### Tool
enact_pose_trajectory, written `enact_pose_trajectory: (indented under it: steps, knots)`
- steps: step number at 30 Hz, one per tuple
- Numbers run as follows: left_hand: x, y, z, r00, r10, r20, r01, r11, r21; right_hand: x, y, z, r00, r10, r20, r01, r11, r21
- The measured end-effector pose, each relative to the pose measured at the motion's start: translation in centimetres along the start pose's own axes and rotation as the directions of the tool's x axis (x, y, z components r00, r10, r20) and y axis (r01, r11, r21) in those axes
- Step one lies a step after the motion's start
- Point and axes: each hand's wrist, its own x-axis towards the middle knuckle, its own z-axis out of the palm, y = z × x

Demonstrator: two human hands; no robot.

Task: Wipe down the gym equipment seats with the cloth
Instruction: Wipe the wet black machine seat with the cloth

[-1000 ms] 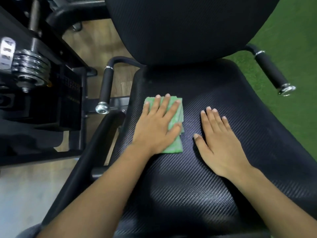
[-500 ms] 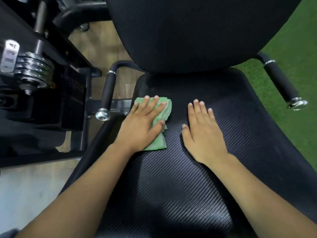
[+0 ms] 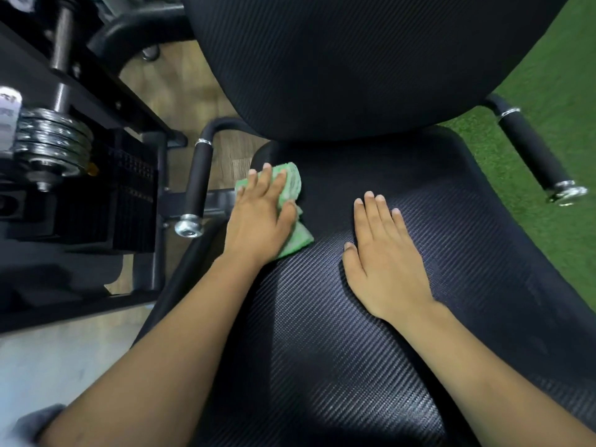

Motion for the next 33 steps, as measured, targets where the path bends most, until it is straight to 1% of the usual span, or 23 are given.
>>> enact_pose_trajectory:
  steps: [2,4,8,12,15,17,21,25,28,30,33]
  knots:
    - [2.3,0.6,0.2,0.995,-0.100,-0.010,0.100,0.995,0.020,0.1,-0.1,0.0,1.000,0.005,-0.005,-0.005,1.000,0.002]
    - [4.4,0.7,0.2,0.990,-0.136,-0.022,0.136,0.990,0.023,0.1,-0.2,0.0,1.000,0.005,-0.002,-0.005,1.000,-0.004]
    - [5.9,0.1,0.2,0.990,-0.137,-0.015,0.137,0.990,-0.017,0.1,0.0,0.1,1.000,0.003,0.004,-0.003,1.000,-0.017]
    - [3.7,-0.3,-0.2,0.987,-0.161,-0.001,0.161,0.983,-0.084,0.0,0.0,0.2,1.000,0.002,0.000,-0.002,1.000,-0.020]
    - [2.5,-0.5,0.0,0.984,-0.177,-0.011,0.176,0.983,-0.047,0.1,-0.1,0.2,1.000,0.009,0.010,-0.009,0.999,-0.035]
    - [3.6,-0.4,-0.1,0.982,-0.189,-0.013,0.188,0.982,-0.025,0.1,-0.2,0.0,1.000,0.012,0.014,-0.011,0.999,-0.044]
    - [5.3,-0.4,-0.3,0.975,-0.217,0.042,0.218,0.976,-0.028,0.1,-0.2,0.1,0.999,0.015,0.034,-0.013,0.998,-0.057]
    - [2.5,-0.1,-0.1,0.969,-0.243,0.039,0.243,0.970,0.011,-0.1,-0.1,-0.1,0.999,0.013,0.033,-0.011,0.999,-0.053]
    - [-0.2,0.5,-0.4,0.966,-0.253,0.050,0.251,0.967,0.037,-0.5,-0.1,-0.6,0.999,0.034,0.026,-0.033,0.999,-0.015]
    - [-2.0,0.8,-0.6,0.966,-0.253,0.054,0.249,0.966,0.061,-1.3,-0.3,-0.9,0.997,0.053,0.053,-0.053,0.999,0.005]
    - [-4.9,0.9,-0.7,0.968,-0.246,0.054,0.239,0.965,0.107,-3.1,-0.9,-1.3,0.997,0.025,0.070,-0.025,1.000,-0.008]
